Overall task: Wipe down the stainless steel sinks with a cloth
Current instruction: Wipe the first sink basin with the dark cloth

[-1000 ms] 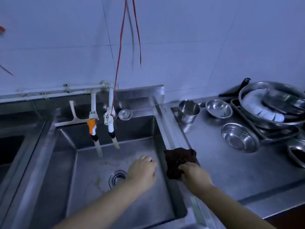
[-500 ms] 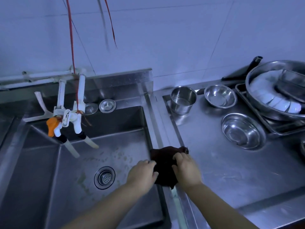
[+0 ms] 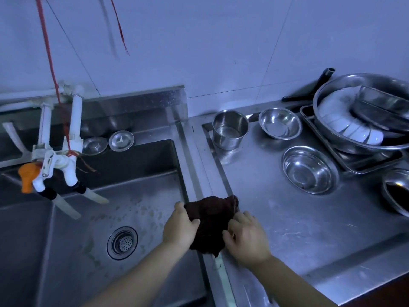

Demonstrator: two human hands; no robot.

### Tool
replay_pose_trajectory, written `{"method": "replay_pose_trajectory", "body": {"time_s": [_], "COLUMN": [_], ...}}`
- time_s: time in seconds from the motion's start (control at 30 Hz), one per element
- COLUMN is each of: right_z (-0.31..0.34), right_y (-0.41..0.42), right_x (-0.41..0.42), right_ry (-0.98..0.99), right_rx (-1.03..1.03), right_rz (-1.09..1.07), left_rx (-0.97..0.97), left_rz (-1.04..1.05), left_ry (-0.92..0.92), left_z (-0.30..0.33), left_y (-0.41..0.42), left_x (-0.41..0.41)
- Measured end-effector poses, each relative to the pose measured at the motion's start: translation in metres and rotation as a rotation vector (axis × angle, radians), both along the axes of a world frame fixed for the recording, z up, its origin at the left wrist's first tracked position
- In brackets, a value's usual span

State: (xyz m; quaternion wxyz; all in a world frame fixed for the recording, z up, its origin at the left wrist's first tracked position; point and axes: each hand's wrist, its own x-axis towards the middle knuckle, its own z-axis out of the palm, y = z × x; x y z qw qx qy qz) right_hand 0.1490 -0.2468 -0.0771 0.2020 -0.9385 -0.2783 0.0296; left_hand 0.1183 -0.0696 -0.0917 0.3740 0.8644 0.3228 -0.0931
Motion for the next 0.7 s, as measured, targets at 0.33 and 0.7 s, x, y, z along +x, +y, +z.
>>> {"method": "replay_pose_trajectory", "body": {"time_s": [0.33, 0.7], "right_z": [0.000, 0.001], "right_y": [0.043, 0.119], "right_x": [0.036, -0.021], "right_ry": [0.174, 0.263], "right_rx": [-0.244, -0.253], "right_rz": [0.154, 0.293], "left_rx": [-0.532, -0.337], "left_rz": [0.310, 0.294], "left_ry": [-0.126, -0.174], "left_z": [0.012, 0.008], "left_y": [0.023, 0.113], "left_x": [-0.017, -0.088]}}
